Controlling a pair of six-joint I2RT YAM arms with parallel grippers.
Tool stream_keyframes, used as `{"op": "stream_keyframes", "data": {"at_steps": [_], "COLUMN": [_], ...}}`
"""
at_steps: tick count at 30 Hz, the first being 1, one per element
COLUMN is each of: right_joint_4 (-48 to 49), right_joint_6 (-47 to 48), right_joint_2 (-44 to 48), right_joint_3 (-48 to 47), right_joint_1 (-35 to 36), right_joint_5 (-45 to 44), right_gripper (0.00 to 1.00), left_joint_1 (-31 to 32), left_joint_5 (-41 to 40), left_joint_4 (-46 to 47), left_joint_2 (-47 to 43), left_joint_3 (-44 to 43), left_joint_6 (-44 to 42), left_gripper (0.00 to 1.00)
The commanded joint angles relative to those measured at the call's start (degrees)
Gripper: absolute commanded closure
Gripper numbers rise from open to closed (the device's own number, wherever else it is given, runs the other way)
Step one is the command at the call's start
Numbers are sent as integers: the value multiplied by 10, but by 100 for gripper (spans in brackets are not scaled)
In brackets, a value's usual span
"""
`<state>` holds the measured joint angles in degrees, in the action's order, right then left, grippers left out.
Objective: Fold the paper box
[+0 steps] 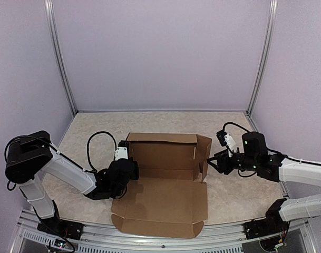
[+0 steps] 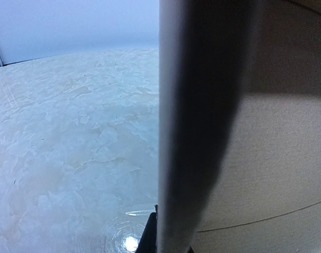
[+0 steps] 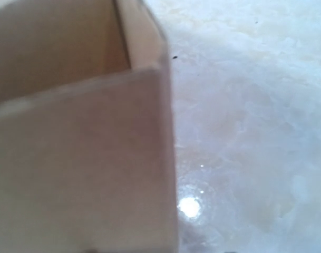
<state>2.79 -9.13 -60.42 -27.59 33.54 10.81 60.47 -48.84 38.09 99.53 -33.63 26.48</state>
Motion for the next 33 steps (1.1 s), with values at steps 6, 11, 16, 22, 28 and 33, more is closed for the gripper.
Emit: {"op": "stream_keyframes", "data": {"at_steps": [6, 11, 16, 22, 28, 33], "right_joint_4": [79, 115, 150, 152, 169, 181], "right_joint_6": [0, 6, 0, 6, 4, 1], "right_joint_2": [-73, -105, -118, -131, -156, -178], "right_joint_3": [-13, -18, -9, -20, -30, -39], "right_joint_1": [-19, -19, -18, 21, 64, 98], "right_joint_5": [72, 123, 140, 99, 33, -47], "right_gripper": [50, 50, 50, 50, 50, 50], "left_joint_1": [-3, -2, -2, -3, -2, 1], "left_joint_5": [5, 5, 2, -10, -19, -27], "left_joint_4": [20, 19, 12, -13, -29, -42], "left_joint_2": [-2, -5, -5, -1, -4, -9], "left_joint_3": [12, 13, 9, -9, -16, -21], "left_joint_6": [-1, -2, 1, 14, 26, 29], "left_gripper": [100, 100, 100, 100, 100, 100]}}
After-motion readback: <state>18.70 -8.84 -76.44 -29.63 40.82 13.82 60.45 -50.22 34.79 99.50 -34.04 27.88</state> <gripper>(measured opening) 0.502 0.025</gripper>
